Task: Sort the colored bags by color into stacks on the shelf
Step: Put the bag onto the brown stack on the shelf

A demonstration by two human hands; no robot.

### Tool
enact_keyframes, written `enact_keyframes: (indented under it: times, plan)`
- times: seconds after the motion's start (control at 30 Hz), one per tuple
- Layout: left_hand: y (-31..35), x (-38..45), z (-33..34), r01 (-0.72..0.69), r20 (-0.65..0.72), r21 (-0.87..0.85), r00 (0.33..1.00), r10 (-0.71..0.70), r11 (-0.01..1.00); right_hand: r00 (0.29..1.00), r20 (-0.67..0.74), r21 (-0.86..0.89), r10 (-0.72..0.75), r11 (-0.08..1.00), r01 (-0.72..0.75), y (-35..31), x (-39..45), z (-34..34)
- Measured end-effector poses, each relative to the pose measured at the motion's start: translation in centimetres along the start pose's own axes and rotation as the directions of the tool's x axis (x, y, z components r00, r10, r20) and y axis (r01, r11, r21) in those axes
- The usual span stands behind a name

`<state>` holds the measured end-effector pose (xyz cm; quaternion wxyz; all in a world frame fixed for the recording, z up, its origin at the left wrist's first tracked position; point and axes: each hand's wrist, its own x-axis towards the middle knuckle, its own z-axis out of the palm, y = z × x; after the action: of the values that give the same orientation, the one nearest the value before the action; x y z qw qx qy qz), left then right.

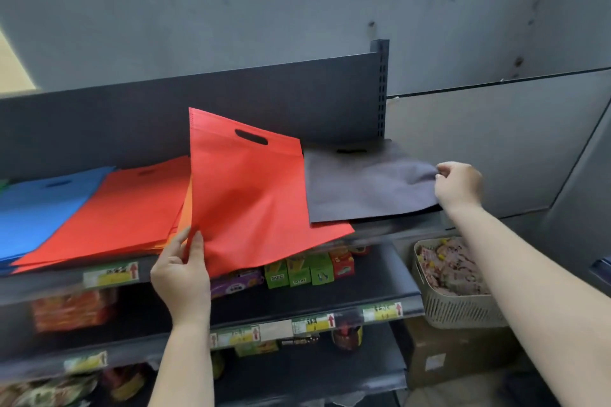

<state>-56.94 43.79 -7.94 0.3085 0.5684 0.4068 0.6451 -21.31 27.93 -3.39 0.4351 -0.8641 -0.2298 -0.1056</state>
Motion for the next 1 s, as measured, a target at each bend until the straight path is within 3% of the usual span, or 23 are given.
enact_keyframes:
  times: [0.13, 0.23, 0.37, 0.47, 0.57, 0.7, 0.83, 1.0]
  plan:
    - [-0.2, 0.4, -1.9, 0.002, -0.052, 0.0, 0.999, -0.002, 1.0, 0.993, 0.115, -0.249, -0.008, 0.968, 0.036, -0.1, 0.2, 0.1]
    - [-0.5, 1.4, -3.7, 0.015, -0.115, -0.044, 0.993, -0.02, 0.999, 0.979, 0.113, -0.34, -0.167, 0.92, 0.196, -2.2, -1.6, 0.6]
    - [-0.9, 3.5, -5.9, 0.051, -0.17, -0.137, 0.983, -0.074, 0.989, 0.894, 0.233, 0.087, -0.383, 0.924, 0.373, -8.0, -7.0, 2.8]
    - [-1.1, 5.1, -7.5, 0.067, -0.162, -0.201, 0.982, -0.101, 0.977, 0.823, 0.391, 0.301, -0.412, 0.902, 0.309, -12.8, -11.2, 5.1]
    - [-1.4, 6.9, -9.3, 0.066, -0.139, -0.204, 0.986, -0.096, 0.977, 0.769, 0.532, 0.398, -0.354, 0.906, 0.142, -17.1, -13.8, 7.5]
    - [-2.3, 10.7, -12.0, -0.006, -0.12, -0.082, 0.993, -0.004, 0.997, 0.833, 0.451, 0.562, -0.32, 0.827, 0.013, -21.8, -15.5, 10.5]
    - [-3.2, 15.9, -14.8, -0.105, -0.079, 0.096, 0.99, 0.113, 0.99, 0.854, 0.328, 0.51, -0.404, 0.837, 0.2, -25.9, -16.8, 13.8]
    - [-5.1, 22.5, -16.9, -0.211, 0.031, 0.378, 0.976, 0.216, 0.901, 0.854, 0.244, 0.317, -0.46, 0.87, 0.378, -30.5, -18.1, 18.3]
